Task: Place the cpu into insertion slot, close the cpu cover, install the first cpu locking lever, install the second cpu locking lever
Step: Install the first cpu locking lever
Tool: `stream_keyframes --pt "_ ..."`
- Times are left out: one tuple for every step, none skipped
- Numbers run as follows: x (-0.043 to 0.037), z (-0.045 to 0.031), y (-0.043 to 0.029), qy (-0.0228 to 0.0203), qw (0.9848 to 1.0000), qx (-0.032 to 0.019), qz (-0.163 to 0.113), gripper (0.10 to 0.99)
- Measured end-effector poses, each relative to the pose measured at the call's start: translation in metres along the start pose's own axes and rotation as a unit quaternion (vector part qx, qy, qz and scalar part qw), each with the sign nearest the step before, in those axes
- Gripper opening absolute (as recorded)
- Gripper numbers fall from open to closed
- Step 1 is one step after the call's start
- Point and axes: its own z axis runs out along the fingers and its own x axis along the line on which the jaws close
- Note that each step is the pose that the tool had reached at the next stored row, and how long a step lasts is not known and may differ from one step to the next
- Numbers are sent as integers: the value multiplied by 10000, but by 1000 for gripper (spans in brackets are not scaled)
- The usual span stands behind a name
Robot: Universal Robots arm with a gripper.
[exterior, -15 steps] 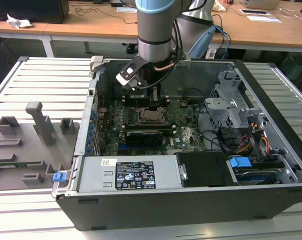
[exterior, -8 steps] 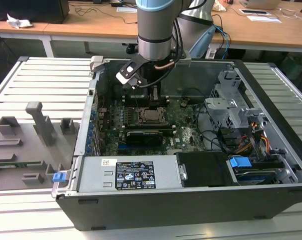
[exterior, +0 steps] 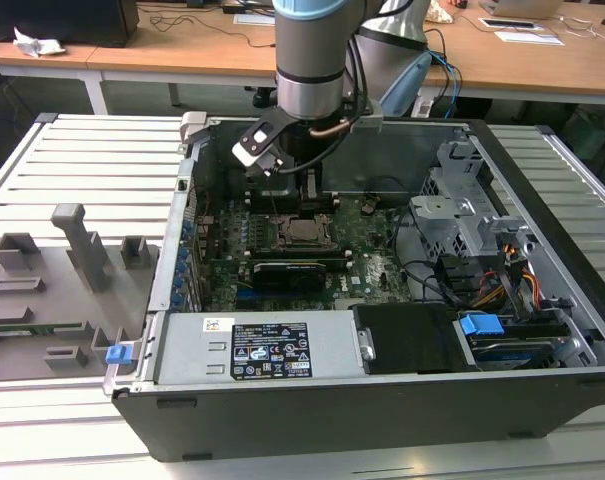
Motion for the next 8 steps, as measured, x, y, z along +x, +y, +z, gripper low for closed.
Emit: stream_keyframes --pt "0 -3 0 0 10000 0 0 106" --pt "0 -6 0 0 10000 0 0 106" --pt "0 -8 0 0 10000 0 0 106" --pt "0 -10 1 0 10000 0 0 106" --pt "0 -14 1 -1 10000 0 0 106" --pt "0 -21 1 -1 10000 1 0 106" --pt "0 -30 2 -1 10000 1 0 106" --pt "1 -42 2 -1 10000 0 0 106"
